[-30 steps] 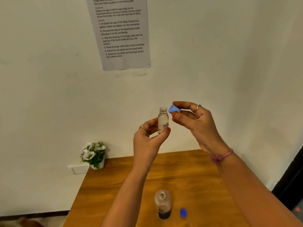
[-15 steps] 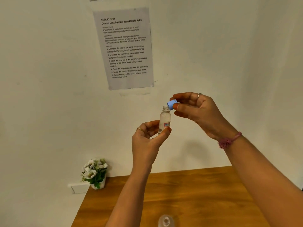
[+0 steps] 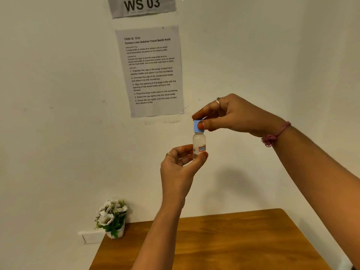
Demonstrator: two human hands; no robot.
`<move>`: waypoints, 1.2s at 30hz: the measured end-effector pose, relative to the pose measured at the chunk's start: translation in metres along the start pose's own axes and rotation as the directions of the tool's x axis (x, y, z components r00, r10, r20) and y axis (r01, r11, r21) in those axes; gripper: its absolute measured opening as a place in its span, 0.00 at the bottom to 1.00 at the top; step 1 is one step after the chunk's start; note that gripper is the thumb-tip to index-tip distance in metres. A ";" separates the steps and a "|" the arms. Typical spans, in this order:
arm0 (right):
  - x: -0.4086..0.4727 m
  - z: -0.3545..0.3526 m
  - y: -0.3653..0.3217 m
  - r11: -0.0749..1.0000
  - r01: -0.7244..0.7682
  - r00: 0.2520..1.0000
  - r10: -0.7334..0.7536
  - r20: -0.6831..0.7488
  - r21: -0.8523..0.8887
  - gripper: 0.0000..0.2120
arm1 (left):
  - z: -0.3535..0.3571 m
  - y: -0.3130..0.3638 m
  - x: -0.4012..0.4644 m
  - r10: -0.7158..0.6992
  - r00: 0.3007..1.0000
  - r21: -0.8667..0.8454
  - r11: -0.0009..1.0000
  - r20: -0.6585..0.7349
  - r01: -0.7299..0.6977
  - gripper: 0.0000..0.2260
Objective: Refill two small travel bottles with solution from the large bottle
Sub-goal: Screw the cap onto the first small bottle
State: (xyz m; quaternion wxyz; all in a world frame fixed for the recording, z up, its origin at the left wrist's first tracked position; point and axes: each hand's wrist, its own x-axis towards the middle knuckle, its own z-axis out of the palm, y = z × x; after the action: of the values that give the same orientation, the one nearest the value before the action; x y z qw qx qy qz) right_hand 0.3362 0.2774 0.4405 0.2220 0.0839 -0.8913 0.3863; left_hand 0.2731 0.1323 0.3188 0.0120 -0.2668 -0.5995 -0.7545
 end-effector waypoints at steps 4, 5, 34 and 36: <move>0.005 0.004 0.001 0.994 -0.042 0.999 0.038 -0.037 -0.102 0.18 | 0.001 0.000 0.001 -0.002 1.000 0.000 1.000 -0.014 0.002 0.15; 0.005 0.005 0.003 0.990 -0.061 0.998 0.057 -0.036 -0.130 0.24 | 0.000 0.000 0.001 -0.003 1.000 0.000 1.000 -0.015 0.003 0.14; -0.013 0.045 0.053 0.850 -0.058 0.995 0.092 -0.040 0.524 0.26 | -0.005 -0.011 -0.001 -0.065 0.997 -0.019 0.998 -0.046 0.065 0.15; -0.012 0.048 0.054 0.844 -0.040 0.992 0.099 -0.081 0.534 0.24 | -0.005 -0.010 -0.002 -0.060 0.997 -0.018 0.998 -0.052 0.059 0.15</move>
State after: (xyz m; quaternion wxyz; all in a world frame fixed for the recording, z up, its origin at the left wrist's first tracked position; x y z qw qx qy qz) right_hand 0.3135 0.2793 0.3707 0.2225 0.0892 -0.7393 0.6293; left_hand 0.2689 0.1300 0.3080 0.0031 -0.2292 -0.6002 -0.7663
